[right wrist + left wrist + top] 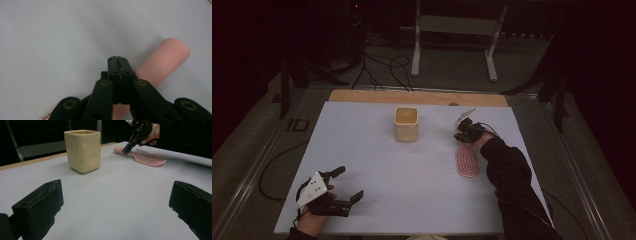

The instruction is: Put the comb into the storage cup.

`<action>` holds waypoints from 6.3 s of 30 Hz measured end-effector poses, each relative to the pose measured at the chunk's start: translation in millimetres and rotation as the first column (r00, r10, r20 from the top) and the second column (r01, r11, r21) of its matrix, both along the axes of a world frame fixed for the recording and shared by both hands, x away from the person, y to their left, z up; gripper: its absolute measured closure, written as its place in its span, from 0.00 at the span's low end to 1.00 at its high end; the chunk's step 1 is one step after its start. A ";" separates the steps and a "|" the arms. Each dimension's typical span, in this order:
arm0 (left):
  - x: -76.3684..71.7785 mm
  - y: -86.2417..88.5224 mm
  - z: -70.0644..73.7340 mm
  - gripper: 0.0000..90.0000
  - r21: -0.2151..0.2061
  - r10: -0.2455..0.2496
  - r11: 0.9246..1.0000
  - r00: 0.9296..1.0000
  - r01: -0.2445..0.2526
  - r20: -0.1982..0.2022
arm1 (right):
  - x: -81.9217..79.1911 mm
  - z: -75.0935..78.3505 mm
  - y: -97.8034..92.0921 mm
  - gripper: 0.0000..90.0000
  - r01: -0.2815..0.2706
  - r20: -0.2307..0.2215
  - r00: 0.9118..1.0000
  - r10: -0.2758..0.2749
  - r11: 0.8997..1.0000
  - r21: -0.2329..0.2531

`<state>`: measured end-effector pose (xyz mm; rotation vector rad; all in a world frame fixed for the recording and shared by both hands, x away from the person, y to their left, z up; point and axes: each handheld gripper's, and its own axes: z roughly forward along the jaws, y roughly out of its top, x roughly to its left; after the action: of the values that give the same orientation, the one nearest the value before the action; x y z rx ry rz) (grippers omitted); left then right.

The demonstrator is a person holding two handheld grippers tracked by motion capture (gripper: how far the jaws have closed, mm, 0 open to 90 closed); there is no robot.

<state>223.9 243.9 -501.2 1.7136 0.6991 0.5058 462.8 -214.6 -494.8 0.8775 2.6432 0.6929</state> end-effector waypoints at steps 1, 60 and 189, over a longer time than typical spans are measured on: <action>0.0 0.0 0.0 0.00 0.000 0.000 1.000 1.000 0.000 0.000 | 0.0 0.4 -1.9 1.00 -0.004 -0.001 1.000 0.004 1.000 -0.004; 2.1 -2.6 -1.3 0.00 0.006 -0.004 1.000 1.000 0.004 -0.005 | -45.3 3.1 -108.8 1.00 0.140 -0.044 0.989 -0.144 0.986 -0.092; 0.2 -3.4 0.8 0.00 0.004 -0.006 1.000 1.000 0.006 0.002 | -169.4 22.7 -86.7 0.17 0.268 -0.200 0.939 -0.281 0.959 -0.091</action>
<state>224.1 240.5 -500.4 1.7185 0.6914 0.5055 293.4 -301.3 -472.1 1.3363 2.6255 0.4671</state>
